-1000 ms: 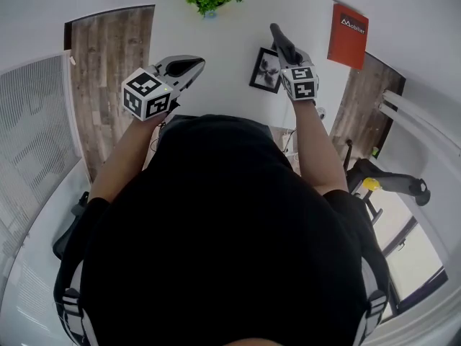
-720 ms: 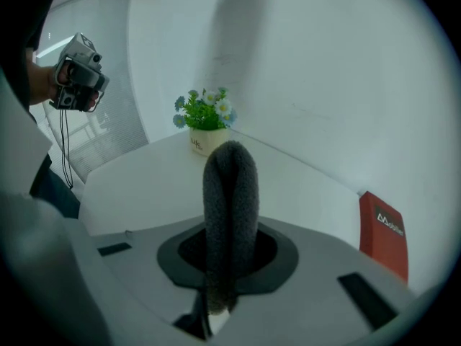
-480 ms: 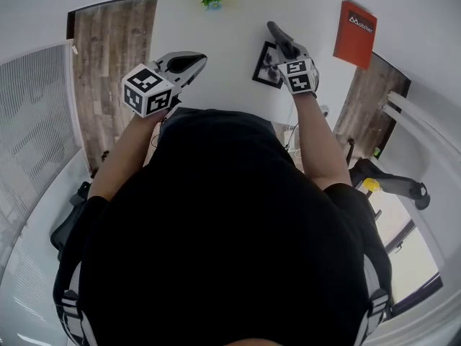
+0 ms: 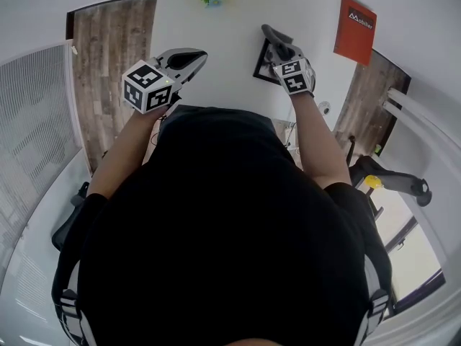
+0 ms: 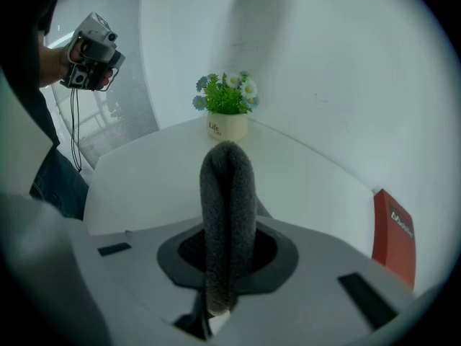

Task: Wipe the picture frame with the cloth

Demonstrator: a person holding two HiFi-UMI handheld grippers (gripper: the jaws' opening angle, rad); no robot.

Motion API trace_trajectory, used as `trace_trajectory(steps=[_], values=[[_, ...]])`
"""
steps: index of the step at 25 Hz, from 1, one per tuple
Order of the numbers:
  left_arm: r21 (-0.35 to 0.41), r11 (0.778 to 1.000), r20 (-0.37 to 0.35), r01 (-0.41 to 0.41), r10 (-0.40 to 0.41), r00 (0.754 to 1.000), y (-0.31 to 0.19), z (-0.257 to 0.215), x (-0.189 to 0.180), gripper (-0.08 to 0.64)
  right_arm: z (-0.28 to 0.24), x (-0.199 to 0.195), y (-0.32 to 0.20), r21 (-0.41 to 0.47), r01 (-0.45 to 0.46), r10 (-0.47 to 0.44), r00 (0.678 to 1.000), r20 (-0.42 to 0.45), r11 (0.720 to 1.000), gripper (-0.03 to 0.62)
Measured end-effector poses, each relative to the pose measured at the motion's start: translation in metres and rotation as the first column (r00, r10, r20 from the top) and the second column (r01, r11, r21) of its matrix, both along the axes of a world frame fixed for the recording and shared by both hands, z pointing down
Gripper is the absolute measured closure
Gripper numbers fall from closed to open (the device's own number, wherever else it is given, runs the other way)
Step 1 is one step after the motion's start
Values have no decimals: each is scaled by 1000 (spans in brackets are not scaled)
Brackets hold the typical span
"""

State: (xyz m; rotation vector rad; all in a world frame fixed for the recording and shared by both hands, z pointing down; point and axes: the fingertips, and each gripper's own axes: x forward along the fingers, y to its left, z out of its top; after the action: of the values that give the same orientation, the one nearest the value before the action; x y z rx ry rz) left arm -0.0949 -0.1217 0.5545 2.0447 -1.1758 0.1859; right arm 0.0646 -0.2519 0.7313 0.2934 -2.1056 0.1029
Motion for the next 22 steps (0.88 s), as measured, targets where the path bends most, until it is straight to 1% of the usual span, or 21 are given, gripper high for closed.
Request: trace_trajectory(steps=[11,22], values=[[8,999,1,-32,32,999,1,-1,3,551,3,1,26,-24,15,-16,1000,-14,1000,551],[18,997,0,-74,74,997,1,-3,11,551,12,9,57,-76,20,-22,999,-28,997,551]])
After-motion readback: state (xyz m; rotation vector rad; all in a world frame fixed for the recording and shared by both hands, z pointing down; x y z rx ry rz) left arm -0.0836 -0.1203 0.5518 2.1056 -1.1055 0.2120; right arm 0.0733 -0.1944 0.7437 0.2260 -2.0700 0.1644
